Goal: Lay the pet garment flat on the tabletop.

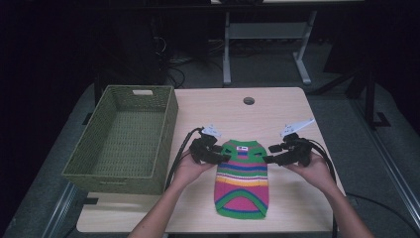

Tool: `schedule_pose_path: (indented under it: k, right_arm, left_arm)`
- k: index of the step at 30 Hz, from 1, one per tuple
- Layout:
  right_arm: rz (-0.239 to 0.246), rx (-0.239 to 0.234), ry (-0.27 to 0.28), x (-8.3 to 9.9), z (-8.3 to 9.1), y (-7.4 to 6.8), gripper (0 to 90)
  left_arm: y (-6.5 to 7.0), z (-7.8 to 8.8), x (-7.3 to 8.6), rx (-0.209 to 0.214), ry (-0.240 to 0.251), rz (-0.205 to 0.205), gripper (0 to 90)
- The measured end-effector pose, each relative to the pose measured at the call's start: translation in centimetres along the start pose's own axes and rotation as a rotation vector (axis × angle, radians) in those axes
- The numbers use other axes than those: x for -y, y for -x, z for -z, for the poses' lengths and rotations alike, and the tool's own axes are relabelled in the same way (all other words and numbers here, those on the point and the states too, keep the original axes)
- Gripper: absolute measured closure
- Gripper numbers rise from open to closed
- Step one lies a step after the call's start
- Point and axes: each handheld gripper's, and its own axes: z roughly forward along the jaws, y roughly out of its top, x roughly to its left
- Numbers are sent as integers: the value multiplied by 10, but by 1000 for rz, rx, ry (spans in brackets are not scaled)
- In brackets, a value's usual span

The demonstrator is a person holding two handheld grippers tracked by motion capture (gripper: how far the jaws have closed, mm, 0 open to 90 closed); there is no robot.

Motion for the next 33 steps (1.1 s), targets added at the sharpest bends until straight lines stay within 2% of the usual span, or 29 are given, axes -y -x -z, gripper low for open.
schedule_pose_path:
  k: [3, 5, 9, 15, 18, 21, 23, 27, 30, 33]
  right_arm:
    - [18, 8, -14, 5, 0, -12, 390]
    - [42, 12, -14, 9, -1, -18, 390]
    - [56, 5, -17, 16, -2, -30, 420]
    - [93, -27, -48, 27, -10, -44, 478]
    - [90, -40, -70, 32, -16, -48, 481]
    - [98, -25, -102, 36, -20, -54, 512]
    - [104, -29, -92, 38, -20, -58, 578]
    - [121, -28, -87, 44, -22, -61, 661]
    - [109, -27, -110, 45, -25, -61, 696]
    - [127, -14, -130, 45, -28, -63, 733]
  left_arm:
    - [7, 1, 6, 31, -21, -8, 412]
    - [14, 2, 10, 31, -49, -32, 387]
    - [27, 3, 16, 36, -70, -71, 388]
    - [35, 5, 27, 73, -98, -86, 517]
    - [37, 5, 34, 82, -100, -68, 527]
    - [38, 7, 39, 83, -113, -86, 570]
    - [39, 8, 42, 88, -124, -109, 628]
    - [45, 9, 47, 92, -134, -126, 713]
    - [46, 5, 48, 96, -160, -136, 737]
    - [47, 0, 48, 90, -178, -148, 749]
